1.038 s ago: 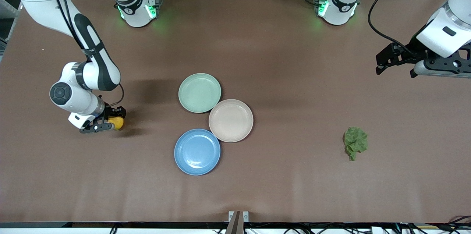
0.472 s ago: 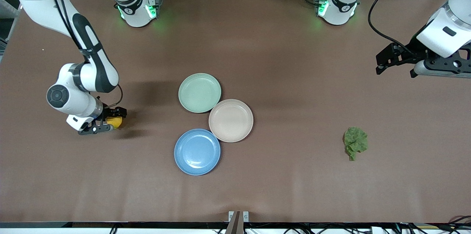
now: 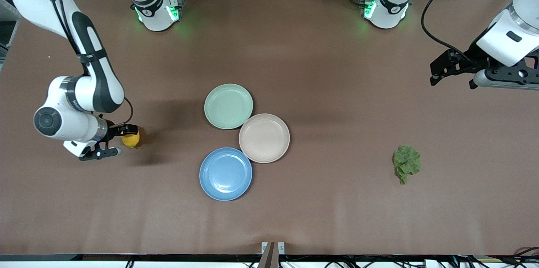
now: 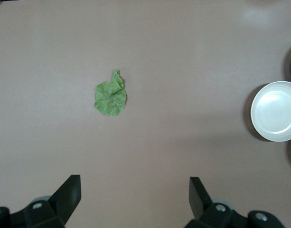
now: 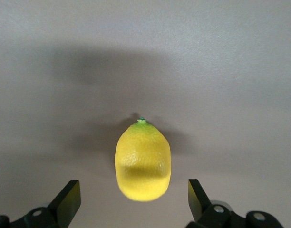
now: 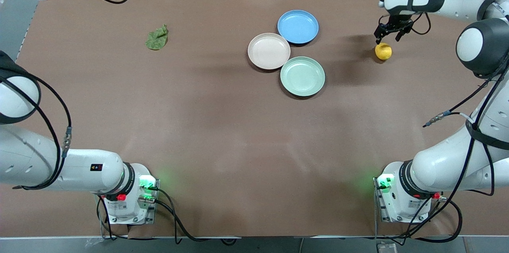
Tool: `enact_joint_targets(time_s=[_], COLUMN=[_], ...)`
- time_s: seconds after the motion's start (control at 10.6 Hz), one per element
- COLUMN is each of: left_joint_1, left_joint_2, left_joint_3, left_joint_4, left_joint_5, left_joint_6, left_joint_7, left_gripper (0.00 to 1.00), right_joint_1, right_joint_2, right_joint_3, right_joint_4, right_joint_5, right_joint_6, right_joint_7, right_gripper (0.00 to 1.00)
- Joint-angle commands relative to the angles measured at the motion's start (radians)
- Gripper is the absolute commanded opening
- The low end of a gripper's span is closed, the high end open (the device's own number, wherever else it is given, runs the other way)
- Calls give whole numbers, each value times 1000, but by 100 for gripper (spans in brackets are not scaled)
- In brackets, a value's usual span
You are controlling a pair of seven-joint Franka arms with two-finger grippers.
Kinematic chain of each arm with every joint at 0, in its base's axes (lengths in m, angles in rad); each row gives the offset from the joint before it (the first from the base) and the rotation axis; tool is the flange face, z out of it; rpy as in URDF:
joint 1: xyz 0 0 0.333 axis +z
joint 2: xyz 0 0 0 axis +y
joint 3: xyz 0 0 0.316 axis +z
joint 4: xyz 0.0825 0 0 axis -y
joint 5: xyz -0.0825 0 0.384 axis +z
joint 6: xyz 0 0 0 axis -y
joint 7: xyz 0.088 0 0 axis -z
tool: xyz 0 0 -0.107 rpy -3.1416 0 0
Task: Pick lemon and lettuce from blue and beige plates
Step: 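Carry the lemon away from the plates and lower it to the table, then open the right gripper and release the lemon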
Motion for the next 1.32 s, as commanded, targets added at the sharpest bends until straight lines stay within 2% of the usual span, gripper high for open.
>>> enact_joint_targets(time_s=[0.0,0.85,1.23], left_joint_1=[3,3,3], left_joint_2=[5,5,5], left_joint_3=[0,0,0], left_joint_4=[18,18,18], left_joint_5=[-10,-9,-9], left_joint_6=[-20,-20,-20], left_joint_7=[9,9,7], left_gripper=[100,100,100], right_joint_1=[-16,-9,8], right_joint_2=[-7,-67,-84], right_joint_3=[13,16,19], right_joint_4=[65,223,333], right_joint_5=[0,0,0], right_joint_6=[-95,-393,-538], right_joint_7=[8,48,68], right_gripper=[100,100,100])
